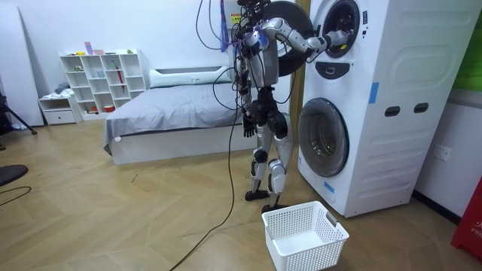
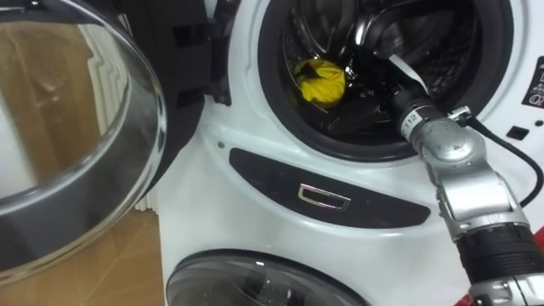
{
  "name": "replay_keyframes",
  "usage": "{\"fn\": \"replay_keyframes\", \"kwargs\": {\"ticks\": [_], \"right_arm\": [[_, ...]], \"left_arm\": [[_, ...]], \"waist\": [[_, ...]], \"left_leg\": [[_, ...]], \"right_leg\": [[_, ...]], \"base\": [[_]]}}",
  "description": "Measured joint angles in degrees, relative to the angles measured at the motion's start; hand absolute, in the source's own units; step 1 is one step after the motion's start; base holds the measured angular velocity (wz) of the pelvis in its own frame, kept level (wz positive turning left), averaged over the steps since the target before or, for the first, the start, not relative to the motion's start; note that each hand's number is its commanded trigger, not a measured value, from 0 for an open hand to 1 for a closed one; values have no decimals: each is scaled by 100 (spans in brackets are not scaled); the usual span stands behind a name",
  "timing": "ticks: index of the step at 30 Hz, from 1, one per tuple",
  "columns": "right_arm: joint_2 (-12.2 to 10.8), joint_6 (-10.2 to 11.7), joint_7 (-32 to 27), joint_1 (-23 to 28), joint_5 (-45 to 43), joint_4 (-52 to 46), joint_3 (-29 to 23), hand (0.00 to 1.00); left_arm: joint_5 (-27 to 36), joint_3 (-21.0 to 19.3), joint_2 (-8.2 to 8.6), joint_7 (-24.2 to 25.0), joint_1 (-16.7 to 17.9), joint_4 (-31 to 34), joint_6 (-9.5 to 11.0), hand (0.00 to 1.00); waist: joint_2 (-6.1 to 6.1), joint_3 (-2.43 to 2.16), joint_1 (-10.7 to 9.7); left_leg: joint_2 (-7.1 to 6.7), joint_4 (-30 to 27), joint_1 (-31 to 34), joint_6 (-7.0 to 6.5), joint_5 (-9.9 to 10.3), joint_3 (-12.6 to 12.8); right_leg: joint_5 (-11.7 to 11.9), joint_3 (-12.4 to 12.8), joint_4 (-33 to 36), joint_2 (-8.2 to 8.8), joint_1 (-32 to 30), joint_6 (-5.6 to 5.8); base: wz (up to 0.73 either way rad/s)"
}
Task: Pick clothes from washing machine
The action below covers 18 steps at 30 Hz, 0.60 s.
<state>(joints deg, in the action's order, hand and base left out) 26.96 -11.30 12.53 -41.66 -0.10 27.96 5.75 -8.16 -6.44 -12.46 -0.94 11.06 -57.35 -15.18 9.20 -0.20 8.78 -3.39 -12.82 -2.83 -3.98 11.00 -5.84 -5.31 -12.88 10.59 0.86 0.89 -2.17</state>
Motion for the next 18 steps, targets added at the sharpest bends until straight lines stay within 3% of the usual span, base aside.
{"fn": "replay_keyframes", "kwargs": {"ticks": [7, 18], "right_arm": [[7, 19, 139, -338, -772, -104, 359, 0], [38, 3, 142, -302, -1602, -952, 605, 0]], "left_arm": [[-9, 123, -36, 3, -102, 0, 18, 0], [-46, 266, -172, 46, -148, -7, 149, 0]], "waist": [[126, 56, 96], [146, 58, 116]], "left_leg": [[68, 40, -73, 38, 8, 84], [83, 84, -76, 85, 11, 116]], "right_leg": [[-9, 15, -2, -34, 31, -52], [3, 120, -17, -107, 5, -104]], "base": [[-8], [-2]]}}
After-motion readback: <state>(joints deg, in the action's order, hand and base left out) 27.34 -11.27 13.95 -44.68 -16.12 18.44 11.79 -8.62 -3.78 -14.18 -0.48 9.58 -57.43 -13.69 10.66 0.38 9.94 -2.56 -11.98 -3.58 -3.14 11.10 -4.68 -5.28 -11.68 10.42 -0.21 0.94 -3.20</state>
